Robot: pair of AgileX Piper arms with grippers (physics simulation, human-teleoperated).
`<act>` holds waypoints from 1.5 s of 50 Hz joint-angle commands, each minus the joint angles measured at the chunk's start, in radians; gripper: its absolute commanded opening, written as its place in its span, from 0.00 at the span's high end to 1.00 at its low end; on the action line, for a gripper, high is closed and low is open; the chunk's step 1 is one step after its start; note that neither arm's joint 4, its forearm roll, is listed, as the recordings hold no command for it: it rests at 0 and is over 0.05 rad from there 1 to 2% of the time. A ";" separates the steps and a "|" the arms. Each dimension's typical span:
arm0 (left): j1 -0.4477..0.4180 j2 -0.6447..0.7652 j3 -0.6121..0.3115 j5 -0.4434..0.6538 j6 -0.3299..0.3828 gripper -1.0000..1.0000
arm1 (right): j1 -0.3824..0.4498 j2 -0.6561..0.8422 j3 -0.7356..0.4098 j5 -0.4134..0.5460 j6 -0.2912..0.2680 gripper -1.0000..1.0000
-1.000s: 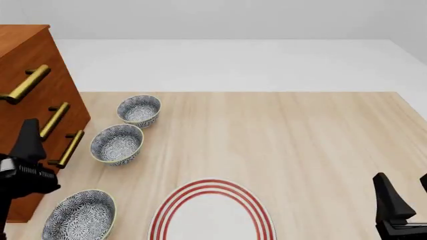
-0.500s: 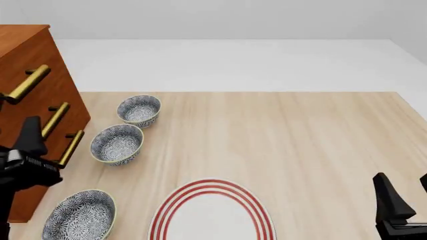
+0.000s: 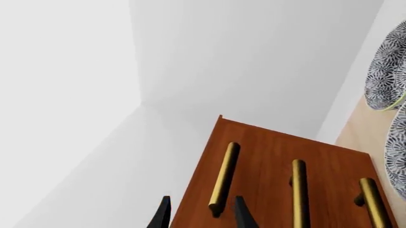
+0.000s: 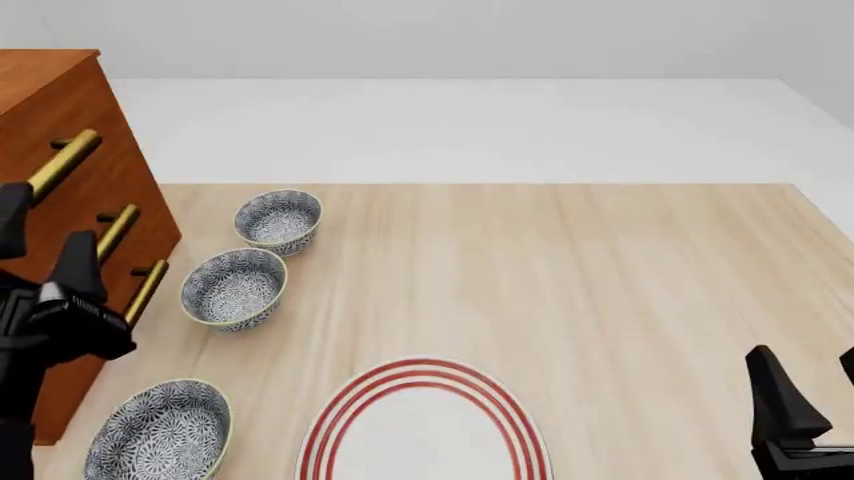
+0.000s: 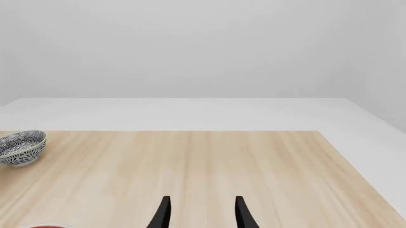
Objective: Open the top drawer of the cabinet.
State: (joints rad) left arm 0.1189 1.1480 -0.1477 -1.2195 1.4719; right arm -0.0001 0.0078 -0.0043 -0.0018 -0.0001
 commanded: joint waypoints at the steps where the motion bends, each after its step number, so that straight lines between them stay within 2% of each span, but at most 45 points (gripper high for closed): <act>1: 0.005 0.034 -0.024 0.000 0.004 0.00 | 0.000 0.000 0.000 0.000 0.000 0.00; 18: 0.009 0.095 -0.050 0.000 -0.005 0.00 | 0.000 0.000 0.000 0.000 0.000 0.00; 41: 0.077 0.181 -0.107 0.000 -0.020 0.00 | 0.000 0.000 0.000 0.000 0.000 0.00; 42: 0.079 0.183 -0.108 0.000 -0.032 0.00 | 0.000 0.000 0.000 0.000 0.000 0.00; 43: 0.089 0.188 -0.114 0.000 -0.077 0.00 | 0.000 0.000 0.000 0.000 0.000 0.00; 45: 0.081 0.197 -0.114 0.000 -0.026 0.00 | 0.000 0.000 0.000 0.000 0.000 0.00; 48: 0.085 0.194 -0.117 0.000 -0.060 0.00 | 0.000 0.000 0.000 0.000 0.000 0.00; 75: 0.099 0.211 -0.135 0.000 -0.046 0.00 | 0.000 0.000 0.000 0.000 0.000 0.00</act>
State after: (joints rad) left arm 0.2107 1.3498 -0.2732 -1.2195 1.4236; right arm -0.0001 0.0078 -0.0043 -0.0018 -0.0001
